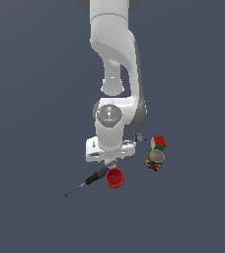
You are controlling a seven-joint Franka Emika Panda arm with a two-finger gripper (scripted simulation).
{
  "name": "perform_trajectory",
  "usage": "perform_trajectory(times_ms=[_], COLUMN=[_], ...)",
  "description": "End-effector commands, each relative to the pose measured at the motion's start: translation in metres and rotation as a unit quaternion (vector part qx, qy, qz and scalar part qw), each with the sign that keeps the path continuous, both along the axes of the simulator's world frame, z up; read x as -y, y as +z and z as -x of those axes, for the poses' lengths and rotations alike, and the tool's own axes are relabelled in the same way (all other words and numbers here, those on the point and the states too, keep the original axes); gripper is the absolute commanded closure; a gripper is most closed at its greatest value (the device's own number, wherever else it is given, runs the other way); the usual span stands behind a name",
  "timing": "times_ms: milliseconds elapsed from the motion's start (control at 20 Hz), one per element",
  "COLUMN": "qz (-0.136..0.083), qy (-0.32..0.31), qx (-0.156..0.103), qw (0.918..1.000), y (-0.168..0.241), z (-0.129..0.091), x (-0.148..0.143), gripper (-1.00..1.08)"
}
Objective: Pick up a designated object from a clutter of objects.
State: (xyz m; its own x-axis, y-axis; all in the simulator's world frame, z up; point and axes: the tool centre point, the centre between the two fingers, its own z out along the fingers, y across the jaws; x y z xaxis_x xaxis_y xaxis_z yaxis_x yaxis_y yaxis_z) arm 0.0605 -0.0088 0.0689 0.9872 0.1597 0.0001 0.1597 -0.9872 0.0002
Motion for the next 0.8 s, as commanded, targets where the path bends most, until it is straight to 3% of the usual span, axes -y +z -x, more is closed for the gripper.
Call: perform_trajectory(times_ms=[0,400,450,750], qz=[0.000,0.000,0.000,0.000], qy=[0.000,0.000,0.000,0.000], qx=[0.000,0.000,0.000,0.000], qw=[1.0000,1.0000,1.0000,1.0000], y=[-0.013,-0.032,-0.032,-0.032], z=[0.001,0.000,0.000,0.000], x=[0.000,0.000,0.000,0.000], gripper=[-0.92,-0.92,1.08,1.08])
